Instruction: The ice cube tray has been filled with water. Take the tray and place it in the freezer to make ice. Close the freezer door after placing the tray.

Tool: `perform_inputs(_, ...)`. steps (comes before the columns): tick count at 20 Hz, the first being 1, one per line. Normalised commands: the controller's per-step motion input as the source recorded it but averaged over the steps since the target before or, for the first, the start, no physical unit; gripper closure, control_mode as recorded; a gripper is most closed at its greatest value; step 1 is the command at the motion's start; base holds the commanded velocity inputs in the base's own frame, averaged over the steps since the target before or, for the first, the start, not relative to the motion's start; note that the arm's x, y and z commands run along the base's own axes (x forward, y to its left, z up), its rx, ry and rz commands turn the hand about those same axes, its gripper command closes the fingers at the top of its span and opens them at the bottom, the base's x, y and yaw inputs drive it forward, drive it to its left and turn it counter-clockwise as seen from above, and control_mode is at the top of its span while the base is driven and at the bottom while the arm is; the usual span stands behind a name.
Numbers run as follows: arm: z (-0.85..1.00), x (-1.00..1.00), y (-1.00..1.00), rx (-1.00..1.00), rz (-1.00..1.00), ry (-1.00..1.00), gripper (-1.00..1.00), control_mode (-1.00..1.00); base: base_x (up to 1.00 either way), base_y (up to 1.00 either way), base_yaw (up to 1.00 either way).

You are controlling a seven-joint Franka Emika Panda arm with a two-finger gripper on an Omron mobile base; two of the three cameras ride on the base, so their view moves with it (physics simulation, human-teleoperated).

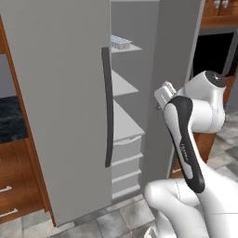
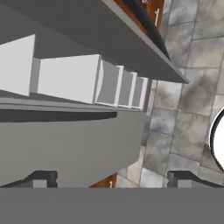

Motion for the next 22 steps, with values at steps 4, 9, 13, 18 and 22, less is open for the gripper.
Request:
perform_inputs(4,0.0,0.0,0.0,0.0,0.0,0.0,-1.0,1.0,0.01,-0.14,0.28)
perform_inputs(9,0.0,0.0,0.0,0.0,0.0,0.0,-1.0,1.0,-0.06,-0.29,0.11)
perform_inputs(13,0.0,-0.05,-0.49,0.0,0.0,0.0,-1.0,-1.0,0.0,0.0,0.0)
perform_inputs(18,0.0,-0.05,-0.61,0.0,0.0,0.0,-1.0,-1.0,0.0,0.0,0.0)
perform_inputs(22,0.0,-0.03,-0.57,0.0,0.0,0.0,-1.0,-1.0,0.0,0.0,0.0)
